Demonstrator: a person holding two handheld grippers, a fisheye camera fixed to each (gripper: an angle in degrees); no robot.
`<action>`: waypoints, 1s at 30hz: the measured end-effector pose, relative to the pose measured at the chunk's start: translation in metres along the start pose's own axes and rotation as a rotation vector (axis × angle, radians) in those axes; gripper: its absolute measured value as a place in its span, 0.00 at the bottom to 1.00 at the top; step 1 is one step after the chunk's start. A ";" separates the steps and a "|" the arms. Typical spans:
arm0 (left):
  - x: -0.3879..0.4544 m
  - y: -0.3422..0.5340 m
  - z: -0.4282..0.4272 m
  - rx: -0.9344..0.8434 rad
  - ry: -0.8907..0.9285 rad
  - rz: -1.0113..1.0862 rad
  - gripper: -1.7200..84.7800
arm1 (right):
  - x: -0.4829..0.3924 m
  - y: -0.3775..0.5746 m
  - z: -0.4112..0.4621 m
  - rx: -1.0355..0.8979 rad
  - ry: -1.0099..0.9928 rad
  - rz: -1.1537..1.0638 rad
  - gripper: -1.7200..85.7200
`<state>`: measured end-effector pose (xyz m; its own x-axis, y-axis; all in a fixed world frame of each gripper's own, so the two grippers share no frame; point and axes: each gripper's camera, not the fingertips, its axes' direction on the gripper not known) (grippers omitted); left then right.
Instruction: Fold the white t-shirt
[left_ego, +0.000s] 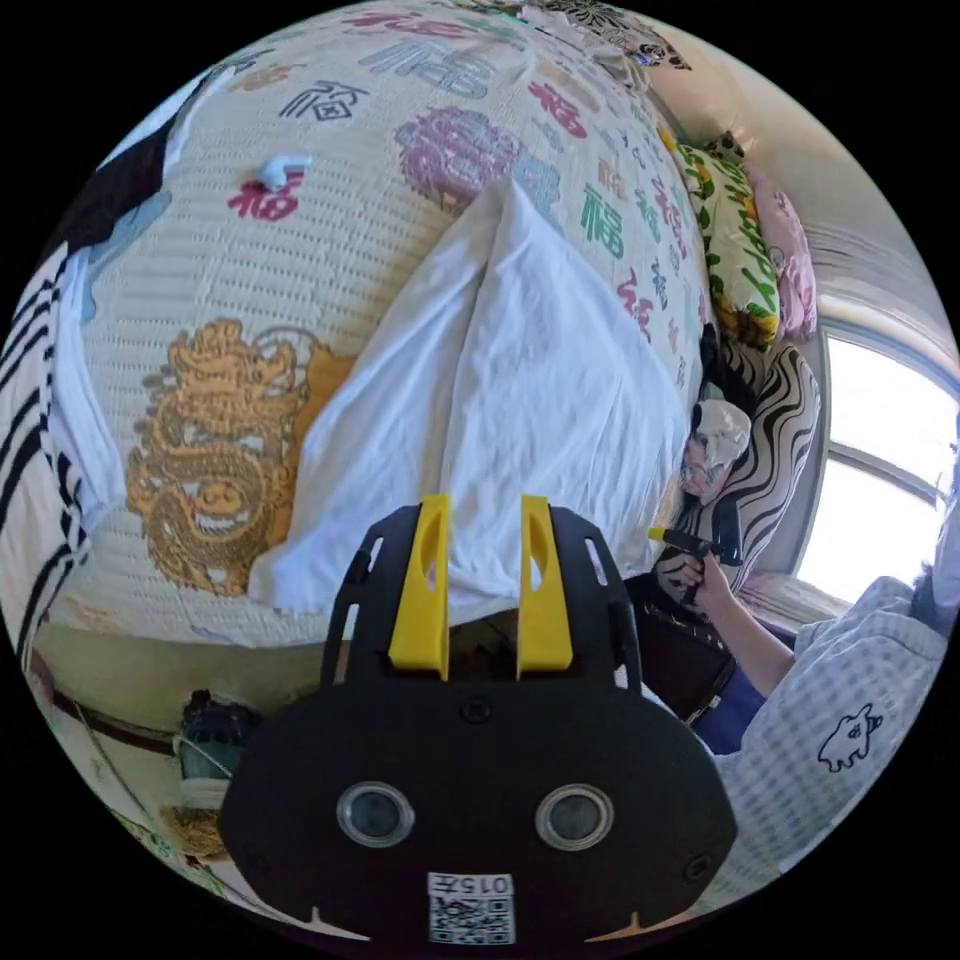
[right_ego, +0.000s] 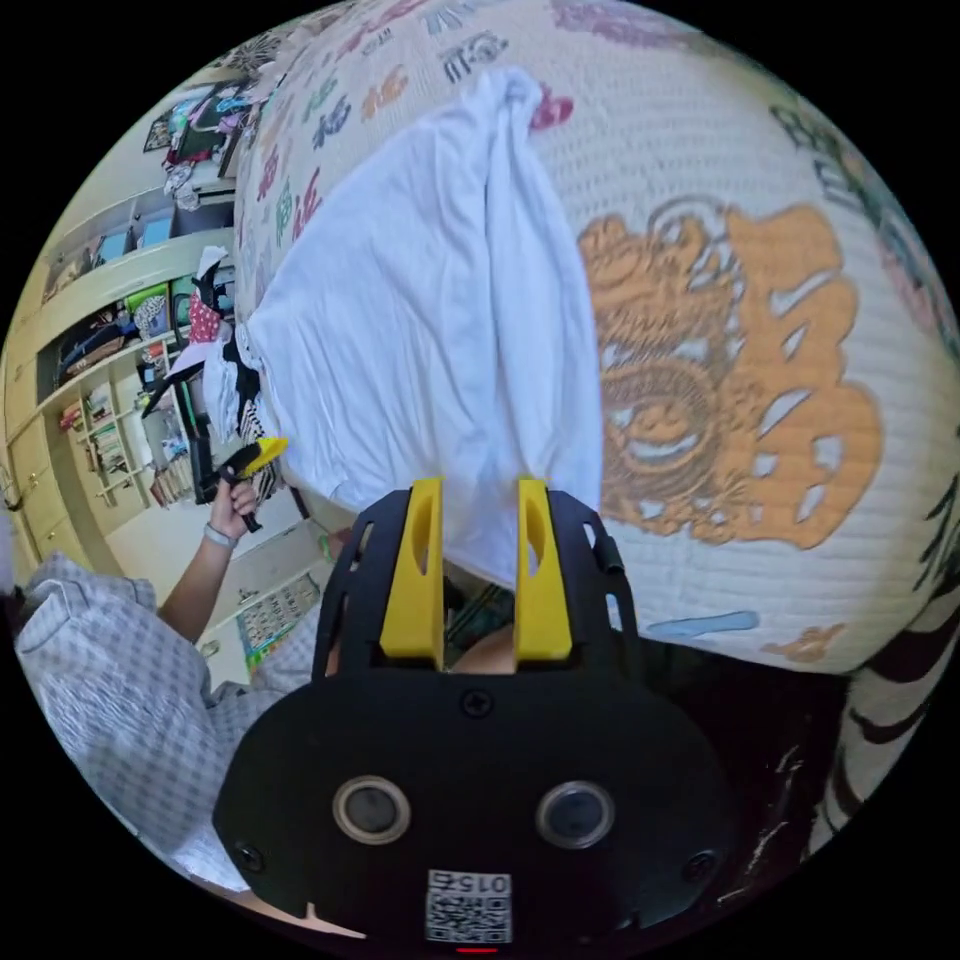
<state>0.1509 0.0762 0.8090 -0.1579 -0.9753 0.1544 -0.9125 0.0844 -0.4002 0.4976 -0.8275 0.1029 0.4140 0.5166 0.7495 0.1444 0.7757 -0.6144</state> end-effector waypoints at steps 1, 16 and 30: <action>0.000 0.006 0.005 -0.015 -0.003 -0.001 0.13 | -0.003 0.000 0.010 -0.007 -0.045 0.017 0.10; 0.002 0.076 0.036 -0.063 -0.156 0.052 0.04 | -0.065 -0.034 0.034 -0.191 0.082 0.092 0.08; -0.048 0.162 -0.020 0.254 -0.173 -0.173 0.16 | -0.304 -0.128 0.037 -0.157 0.498 -0.512 0.14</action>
<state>0.0030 0.1410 0.7553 0.0766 -0.9927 0.0927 -0.7936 -0.1170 -0.5970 0.3197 -1.0703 -0.0373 0.6144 -0.1517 0.7743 0.5407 0.7956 -0.2731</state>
